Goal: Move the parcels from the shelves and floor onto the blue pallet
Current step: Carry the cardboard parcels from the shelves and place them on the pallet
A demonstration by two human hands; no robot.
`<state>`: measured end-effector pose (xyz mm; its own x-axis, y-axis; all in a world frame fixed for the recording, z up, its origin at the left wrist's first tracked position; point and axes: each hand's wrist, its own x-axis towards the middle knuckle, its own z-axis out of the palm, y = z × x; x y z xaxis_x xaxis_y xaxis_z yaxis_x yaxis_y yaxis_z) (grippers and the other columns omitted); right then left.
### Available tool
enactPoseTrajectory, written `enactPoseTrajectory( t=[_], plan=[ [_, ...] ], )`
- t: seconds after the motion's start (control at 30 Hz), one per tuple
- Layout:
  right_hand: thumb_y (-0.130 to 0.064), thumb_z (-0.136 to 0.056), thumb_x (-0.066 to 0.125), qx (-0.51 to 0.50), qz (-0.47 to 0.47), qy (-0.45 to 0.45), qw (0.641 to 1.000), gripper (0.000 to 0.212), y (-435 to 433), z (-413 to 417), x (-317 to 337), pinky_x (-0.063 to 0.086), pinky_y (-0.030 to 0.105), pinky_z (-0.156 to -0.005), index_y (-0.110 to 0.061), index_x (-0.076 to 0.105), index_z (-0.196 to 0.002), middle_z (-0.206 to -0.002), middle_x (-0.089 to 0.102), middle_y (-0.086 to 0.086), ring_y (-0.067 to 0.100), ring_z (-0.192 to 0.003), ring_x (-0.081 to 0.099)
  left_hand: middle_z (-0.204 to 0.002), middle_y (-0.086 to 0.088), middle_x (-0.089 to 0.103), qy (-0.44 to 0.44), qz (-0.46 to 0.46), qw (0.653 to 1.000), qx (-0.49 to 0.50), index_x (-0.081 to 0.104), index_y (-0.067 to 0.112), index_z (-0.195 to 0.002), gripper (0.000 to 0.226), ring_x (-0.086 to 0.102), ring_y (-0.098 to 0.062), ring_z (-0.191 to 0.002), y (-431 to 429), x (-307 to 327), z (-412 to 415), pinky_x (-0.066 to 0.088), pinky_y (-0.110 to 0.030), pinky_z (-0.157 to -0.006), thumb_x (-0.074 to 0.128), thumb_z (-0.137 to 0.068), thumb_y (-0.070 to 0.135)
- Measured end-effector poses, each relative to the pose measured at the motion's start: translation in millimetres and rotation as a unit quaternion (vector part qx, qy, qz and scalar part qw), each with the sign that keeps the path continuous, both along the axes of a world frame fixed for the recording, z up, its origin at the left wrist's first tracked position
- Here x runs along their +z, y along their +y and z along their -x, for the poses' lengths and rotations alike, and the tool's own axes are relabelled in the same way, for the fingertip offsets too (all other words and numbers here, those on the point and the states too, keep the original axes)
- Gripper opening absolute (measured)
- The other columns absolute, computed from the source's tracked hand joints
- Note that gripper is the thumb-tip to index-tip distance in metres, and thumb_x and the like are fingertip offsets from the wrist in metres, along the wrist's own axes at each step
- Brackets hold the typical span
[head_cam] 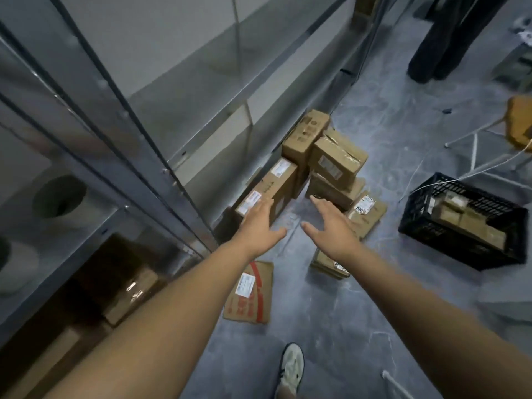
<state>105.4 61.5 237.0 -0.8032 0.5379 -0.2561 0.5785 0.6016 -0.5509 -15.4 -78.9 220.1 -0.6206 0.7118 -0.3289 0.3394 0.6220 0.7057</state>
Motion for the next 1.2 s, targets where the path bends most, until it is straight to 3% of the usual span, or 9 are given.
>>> enactPoseTrajectory(
  t=[0.2, 0.37, 0.53, 0.67, 0.73, 0.8, 0.87, 1.03, 1.2],
  plan=[
    [-0.039, -0.095, 0.056, -0.009, 0.061, -0.048, 0.997, 0.067, 20, 31, -178, 0.026, 0.044, -0.117, -0.018, 0.028, -0.152, -0.157, 0.031, 0.005, 0.023, -0.144, 0.027, -0.154, -0.004, 0.035, -0.038, 0.043, 0.997, 0.060, 0.032, 0.022, -0.150, 0.075, 0.033, -0.023, -0.142, 4, -182, 40, 0.033, -0.046, -0.115, 0.068, -0.086, 0.037],
    [-0.042, -0.094, 0.058, -0.058, 0.151, -0.087, 0.983, 0.070, -6, 33, -346, 0.025, 0.034, -0.113, -0.017, 0.028, -0.152, -0.155, 0.032, 0.006, 0.022, -0.142, 0.030, -0.147, -0.015, 0.043, -0.064, 0.075, 0.990, 0.096, 0.038, 0.007, -0.146, 0.071, 0.040, -0.030, -0.136, -30, -353, 48, 0.035, -0.046, -0.111, 0.070, -0.087, 0.029],
    [-0.044, -0.091, 0.062, -0.078, 0.244, -0.148, 0.955, 0.086, -51, 20, -515, 0.019, 0.033, -0.117, -0.015, 0.013, -0.155, -0.162, 0.017, 0.005, 0.021, -0.147, 0.019, -0.140, -0.014, 0.049, -0.084, 0.110, 0.981, 0.133, 0.042, 0.008, -0.141, 0.062, 0.046, -0.029, -0.131, -85, -522, 36, 0.037, -0.043, -0.109, 0.071, -0.088, 0.023],
    [-0.048, -0.085, 0.068, -0.183, 0.346, -0.145, 0.909, 0.104, -89, 6, -615, 0.023, 0.038, -0.118, -0.015, -0.001, -0.156, -0.163, 0.007, 0.005, 0.023, -0.149, 0.015, -0.149, -0.014, 0.040, -0.100, 0.126, 0.959, 0.233, 0.029, 0.005, -0.148, 0.083, 0.039, -0.028, -0.137, -130, -610, 21, 0.034, -0.041, -0.113, 0.075, -0.083, 0.031],
    [-0.049, -0.081, 0.072, -0.244, 0.411, -0.130, 0.869, 0.106, -108, -3, -648, 0.033, 0.039, -0.113, -0.018, 0.004, -0.156, -0.162, 0.015, 0.003, 0.024, -0.145, 0.027, -0.142, -0.007, 0.048, -0.144, 0.134, 0.944, 0.263, 0.034, 0.010, -0.143, 0.079, 0.048, -0.024, -0.130, -150, -638, 12, 0.042, -0.031, -0.101, 0.076, -0.082, 0.038],
    [-0.046, -0.077, 0.077, -0.272, 0.441, -0.113, 0.847, 0.085, -122, -7, -672, 0.049, 0.037, -0.099, -0.019, 0.034, -0.145, -0.149, 0.044, 0.004, 0.021, -0.126, 0.054, -0.121, 0.003, 0.061, -0.181, 0.128, 0.937, 0.270, 0.042, 0.018, -0.129, 0.064, 0.062, -0.019, -0.112, -161, -657, 7, 0.049, -0.026, -0.084, 0.076, -0.081, 0.043],
    [-0.044, -0.072, 0.082, -0.297, 0.456, -0.092, 0.834, 0.069, -131, -8, -685, 0.057, 0.035, -0.086, -0.018, 0.052, -0.128, -0.125, 0.065, 0.001, 0.016, -0.103, 0.067, -0.114, 0.007, 0.065, -0.208, 0.106, 0.927, 0.295, 0.043, 0.018, -0.133, 0.073, 0.066, -0.013, -0.102, -167, -666, 2, 0.054, -0.030, -0.083, 0.077, -0.077, 0.050],
    [-0.042, -0.066, 0.087, -0.347, 0.466, -0.070, 0.811, 0.070, -130, -8, -672, 0.058, 0.039, -0.085, -0.020, 0.056, -0.124, -0.112, 0.070, -0.002, 0.017, -0.096, 0.070, -0.111, 0.003, 0.070, -0.231, 0.088, 0.914, 0.321, 0.051, 0.021, -0.131, 0.070, 0.069, -0.016, -0.099, -161, -649, -12, 0.056, -0.043, -0.090, 0.078, -0.075, 0.052],
    [-0.038, -0.069, 0.086, -0.355, 0.445, -0.042, 0.821, 0.064, -100, -24, -578, 0.058, 0.033, -0.080, -0.020, 0.058, -0.123, -0.108, 0.072, -0.003, 0.014, -0.094, 0.071, -0.110, 0.005, 0.070, -0.237, 0.051, 0.918, 0.313, 0.052, 0.023, -0.130, 0.065, 0.068, -0.014, -0.100, -128, -565, -23, 0.055, -0.042, -0.091, 0.078, -0.076, 0.050]
  ],
)
